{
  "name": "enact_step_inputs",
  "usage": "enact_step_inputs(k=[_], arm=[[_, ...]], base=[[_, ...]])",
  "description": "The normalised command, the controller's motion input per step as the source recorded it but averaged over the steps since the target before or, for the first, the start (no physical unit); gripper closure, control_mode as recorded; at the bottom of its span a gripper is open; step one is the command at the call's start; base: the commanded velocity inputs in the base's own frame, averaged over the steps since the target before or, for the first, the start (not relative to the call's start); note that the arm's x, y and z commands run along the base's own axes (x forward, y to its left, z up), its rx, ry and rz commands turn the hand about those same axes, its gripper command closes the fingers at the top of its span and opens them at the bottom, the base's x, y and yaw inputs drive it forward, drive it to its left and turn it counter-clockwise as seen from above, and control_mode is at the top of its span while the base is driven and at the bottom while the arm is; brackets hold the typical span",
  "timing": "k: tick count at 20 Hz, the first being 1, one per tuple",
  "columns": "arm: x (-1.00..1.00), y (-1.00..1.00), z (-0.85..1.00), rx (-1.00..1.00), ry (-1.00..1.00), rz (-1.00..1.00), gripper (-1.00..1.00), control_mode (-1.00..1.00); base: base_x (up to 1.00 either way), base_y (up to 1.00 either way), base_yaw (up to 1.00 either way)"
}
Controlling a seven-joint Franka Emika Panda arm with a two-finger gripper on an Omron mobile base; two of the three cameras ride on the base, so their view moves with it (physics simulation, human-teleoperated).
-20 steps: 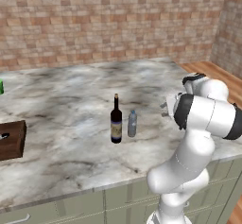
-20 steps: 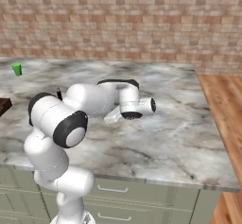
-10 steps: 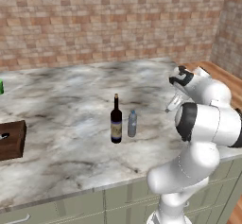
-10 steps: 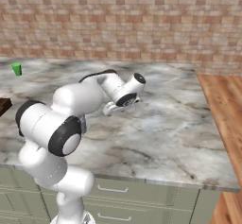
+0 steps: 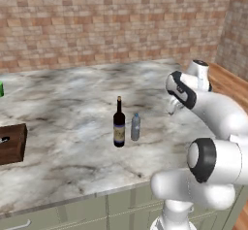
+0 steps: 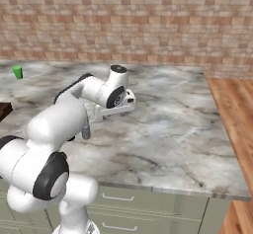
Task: Place the drinks on the dining counter in a tight cluster.
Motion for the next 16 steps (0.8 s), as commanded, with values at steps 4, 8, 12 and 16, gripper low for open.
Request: enact_step_inputs(k=[4, 8, 12, 16], arm=[[-0.49, 0.63, 0.44, 0.00, -0.22, -0.15, -1.00, -1.00], [-0.53, 0.94, 0.62, 0.00, -0.24, -0.15, -1.00, -1.00], [-0.97, 0.57, 0.59, 0.00, -0.16, -0.20, -1.00, -1.00], [-0.85, 0.10, 0.61, 0.00, 0.01, -0.22, -1.00, -1.00]], base=[[0.00, 0.00, 0.00], [0.00, 0.00, 0.00], [0.00, 0.00, 0.00], [0.00, 0.00, 0.00]])
